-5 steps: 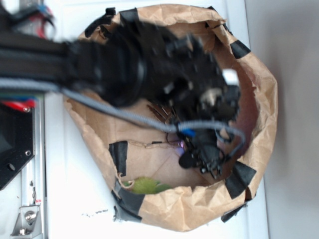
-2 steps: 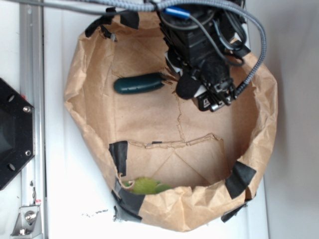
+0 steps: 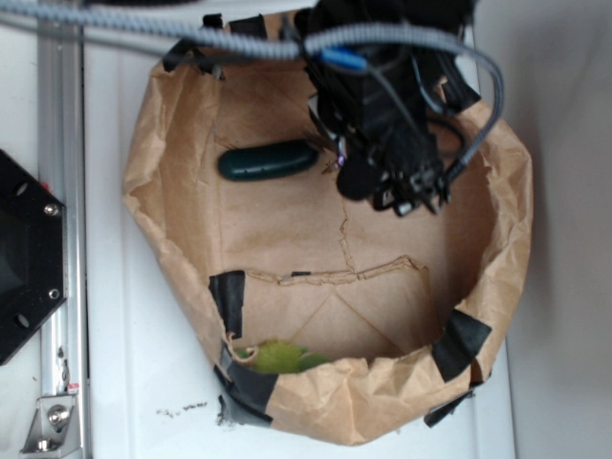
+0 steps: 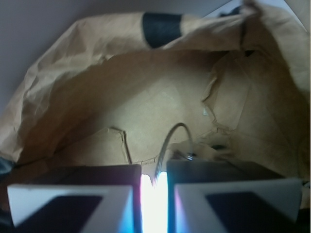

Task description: Grab the silver keys.

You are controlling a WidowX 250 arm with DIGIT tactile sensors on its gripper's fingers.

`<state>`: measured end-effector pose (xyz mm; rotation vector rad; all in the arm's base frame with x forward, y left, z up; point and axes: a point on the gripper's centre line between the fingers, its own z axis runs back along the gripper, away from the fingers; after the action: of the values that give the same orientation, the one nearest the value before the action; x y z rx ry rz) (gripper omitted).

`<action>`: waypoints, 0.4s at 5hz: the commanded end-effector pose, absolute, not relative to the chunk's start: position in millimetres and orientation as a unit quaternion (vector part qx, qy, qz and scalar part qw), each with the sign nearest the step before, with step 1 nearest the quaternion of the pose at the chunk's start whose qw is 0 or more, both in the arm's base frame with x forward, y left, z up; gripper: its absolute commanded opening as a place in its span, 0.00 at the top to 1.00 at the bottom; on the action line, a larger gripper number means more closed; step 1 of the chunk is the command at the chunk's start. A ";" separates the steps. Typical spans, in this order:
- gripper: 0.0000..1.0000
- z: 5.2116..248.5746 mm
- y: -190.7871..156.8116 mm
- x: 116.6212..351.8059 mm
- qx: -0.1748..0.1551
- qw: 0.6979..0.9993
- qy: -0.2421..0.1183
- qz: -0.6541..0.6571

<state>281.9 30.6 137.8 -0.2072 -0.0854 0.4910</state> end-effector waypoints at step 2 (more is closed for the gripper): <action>1.00 112.0 0.7 291.9 -0.064 0.979 0.005 0.192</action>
<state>282.3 -0.5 89.1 -0.1210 0.0839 0.3817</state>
